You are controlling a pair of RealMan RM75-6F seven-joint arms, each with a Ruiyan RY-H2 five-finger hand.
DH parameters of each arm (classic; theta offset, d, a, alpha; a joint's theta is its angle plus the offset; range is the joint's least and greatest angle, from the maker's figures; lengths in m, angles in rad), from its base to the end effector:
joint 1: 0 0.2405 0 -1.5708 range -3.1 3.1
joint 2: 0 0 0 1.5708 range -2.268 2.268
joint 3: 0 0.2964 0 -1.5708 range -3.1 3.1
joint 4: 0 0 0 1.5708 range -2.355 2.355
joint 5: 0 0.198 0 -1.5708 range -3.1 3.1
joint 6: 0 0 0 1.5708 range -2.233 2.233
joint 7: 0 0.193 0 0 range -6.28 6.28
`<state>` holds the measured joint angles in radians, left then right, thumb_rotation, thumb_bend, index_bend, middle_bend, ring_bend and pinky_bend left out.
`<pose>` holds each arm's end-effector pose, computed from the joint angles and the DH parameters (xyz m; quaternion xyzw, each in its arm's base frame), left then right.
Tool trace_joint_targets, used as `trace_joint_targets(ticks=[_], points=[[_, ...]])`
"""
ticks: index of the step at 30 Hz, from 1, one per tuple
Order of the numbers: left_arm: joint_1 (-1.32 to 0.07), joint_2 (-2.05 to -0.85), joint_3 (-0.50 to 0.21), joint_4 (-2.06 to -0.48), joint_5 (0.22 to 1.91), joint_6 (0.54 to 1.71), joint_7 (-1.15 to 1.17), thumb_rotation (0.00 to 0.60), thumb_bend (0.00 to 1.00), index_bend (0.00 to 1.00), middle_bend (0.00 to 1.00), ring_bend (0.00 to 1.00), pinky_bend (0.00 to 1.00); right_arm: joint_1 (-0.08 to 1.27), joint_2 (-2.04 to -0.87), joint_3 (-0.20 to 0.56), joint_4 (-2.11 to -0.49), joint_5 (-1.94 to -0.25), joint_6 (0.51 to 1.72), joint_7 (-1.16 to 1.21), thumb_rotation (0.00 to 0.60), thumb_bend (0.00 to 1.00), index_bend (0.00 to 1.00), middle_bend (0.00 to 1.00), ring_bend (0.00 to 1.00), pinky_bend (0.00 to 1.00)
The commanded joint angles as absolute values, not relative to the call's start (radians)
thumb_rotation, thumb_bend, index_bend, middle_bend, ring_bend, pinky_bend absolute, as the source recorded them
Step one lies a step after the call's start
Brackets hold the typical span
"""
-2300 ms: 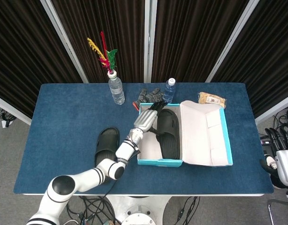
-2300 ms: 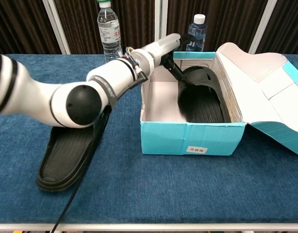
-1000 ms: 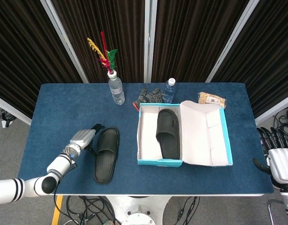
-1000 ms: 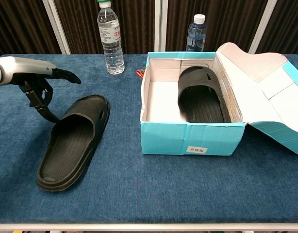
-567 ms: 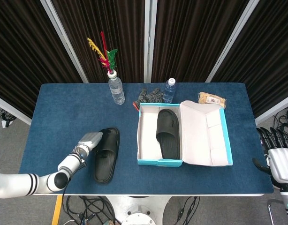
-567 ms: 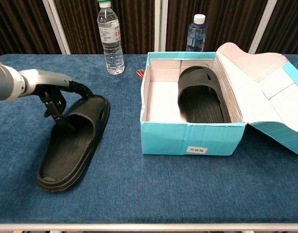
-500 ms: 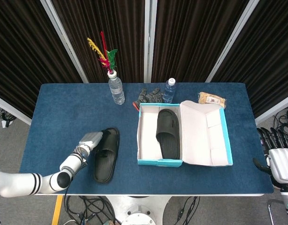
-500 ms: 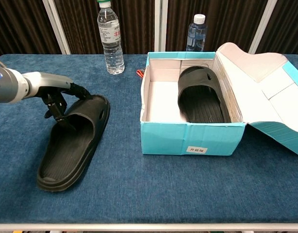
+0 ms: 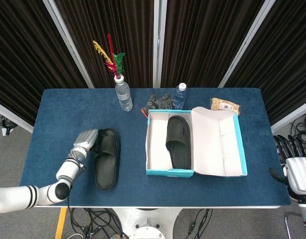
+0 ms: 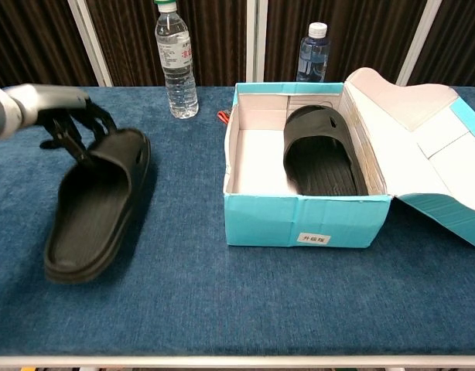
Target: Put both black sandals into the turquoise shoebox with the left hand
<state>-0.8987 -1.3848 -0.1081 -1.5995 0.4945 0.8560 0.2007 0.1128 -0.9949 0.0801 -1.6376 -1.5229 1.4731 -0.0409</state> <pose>-0.2093 0.4304 0.0041 -0.6205 -0.6048 -0.2899 0.4066 -0.3278 -0.2471 0.2305 0.6260 -0.3250 0.3681 0.6058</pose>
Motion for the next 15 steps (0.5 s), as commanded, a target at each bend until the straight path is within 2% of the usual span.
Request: trace_joint_targets(ticks=[1,7,10,15], points=[[-0.805,-1.267,-0.262,-1.642,0.640,0.761,-0.079,0.600,0.00,0.59,0.58,0.86,0.87,0.113,-0.994,0.079,-1.642,-1.523,1.472,-0.046,0.600,0.12,0.03,0.09,0.00,0.06],[-0.756,-1.304,-0.449,-1.596,0.857,0.623,-0.439,0.600,0.00,0.59,0.57,0.82,0.85,0.116,-0.988,0.080,-1.661,-1.528,1.472,-0.068,0.600,0.12,0.03,0.09,0.00,0.06],[-0.775,-1.375,-0.500,-1.547,0.962,0.585,-0.553,0.600,0.00,0.59,0.57,0.80,0.84,0.116,-0.983,0.080,-1.672,-1.528,1.472,-0.080,0.600,0.12,0.03,0.09,0.00,0.06],[-0.838,-1.504,-0.546,-1.448,1.044,0.544,-0.694,0.600,0.00,0.59,0.57,0.80,0.84,0.112,-0.976,0.079,-1.687,-1.522,1.475,-0.095,0.600,0.12,0.03,0.09,0.00,0.06]])
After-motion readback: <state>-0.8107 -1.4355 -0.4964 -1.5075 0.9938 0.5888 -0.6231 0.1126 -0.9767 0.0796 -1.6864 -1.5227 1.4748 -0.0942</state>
